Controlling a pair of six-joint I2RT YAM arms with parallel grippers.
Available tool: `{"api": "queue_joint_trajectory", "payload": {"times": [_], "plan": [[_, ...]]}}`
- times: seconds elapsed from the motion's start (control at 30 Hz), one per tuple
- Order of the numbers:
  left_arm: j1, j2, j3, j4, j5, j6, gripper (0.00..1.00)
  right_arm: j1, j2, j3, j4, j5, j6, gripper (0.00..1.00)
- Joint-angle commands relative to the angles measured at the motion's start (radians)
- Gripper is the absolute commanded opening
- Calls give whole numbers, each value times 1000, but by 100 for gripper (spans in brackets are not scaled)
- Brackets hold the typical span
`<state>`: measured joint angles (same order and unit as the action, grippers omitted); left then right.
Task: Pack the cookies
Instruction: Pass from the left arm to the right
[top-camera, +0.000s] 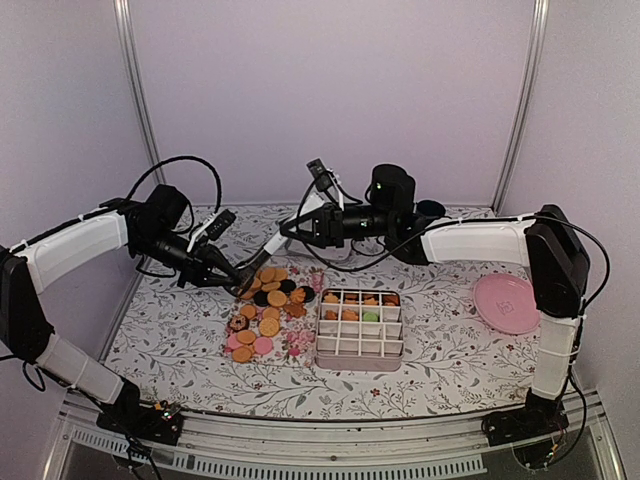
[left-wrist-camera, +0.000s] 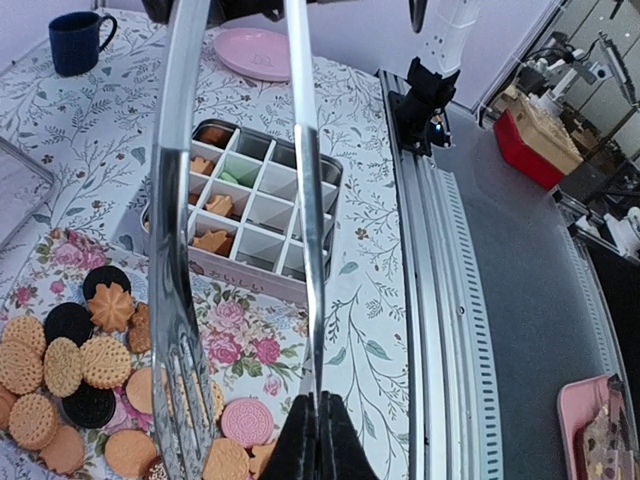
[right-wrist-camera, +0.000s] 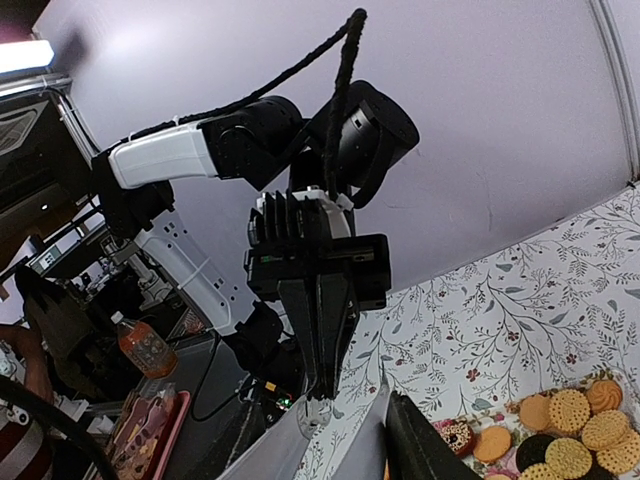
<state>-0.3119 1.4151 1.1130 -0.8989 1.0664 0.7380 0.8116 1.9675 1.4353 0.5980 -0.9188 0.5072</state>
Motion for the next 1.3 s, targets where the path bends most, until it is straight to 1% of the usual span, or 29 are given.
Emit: {"api": "queue_joint_trajectory", "payload": {"times": [0.0,0.13,0.23,0.37,0.5,0.7,0.87,0.97,1.0,1.07,1.1,1.17,1.27], "plan": [[-10,-23,0,17,-3,26,1,18,20,24,-17,-27,5,40],[-11,-31,-13,58,-55,-4,1,23,11,24,-27,19,-1,37],[-11,-42,-31,117,-115,-45,2,34,-5,22,-65,75,-35,34],[-11,-42,-43,148,-155,-64,2,56,-26,8,-80,159,-91,33],[-10,-41,-50,158,-172,-72,7,73,-39,1,-84,220,-126,31],[-11,-50,-65,178,-222,-88,25,92,-82,-39,-82,340,-203,26],[-11,-54,-73,193,-262,-104,32,107,-105,-62,-79,421,-258,26],[1,-60,-72,198,-276,-123,45,114,-110,-70,-80,454,-280,26],[10,-63,-73,199,-278,-131,51,115,-112,-75,-80,465,-286,26],[49,-69,-75,205,-275,-147,68,119,-114,-82,-82,482,-300,26],[76,-72,-79,207,-267,-151,74,124,-114,-86,-82,493,-308,26],[142,-72,-84,209,-249,-157,76,136,-113,-90,-89,516,-326,26],[237,-60,-93,209,-232,-162,78,151,-105,-91,-99,536,-356,27]]}}
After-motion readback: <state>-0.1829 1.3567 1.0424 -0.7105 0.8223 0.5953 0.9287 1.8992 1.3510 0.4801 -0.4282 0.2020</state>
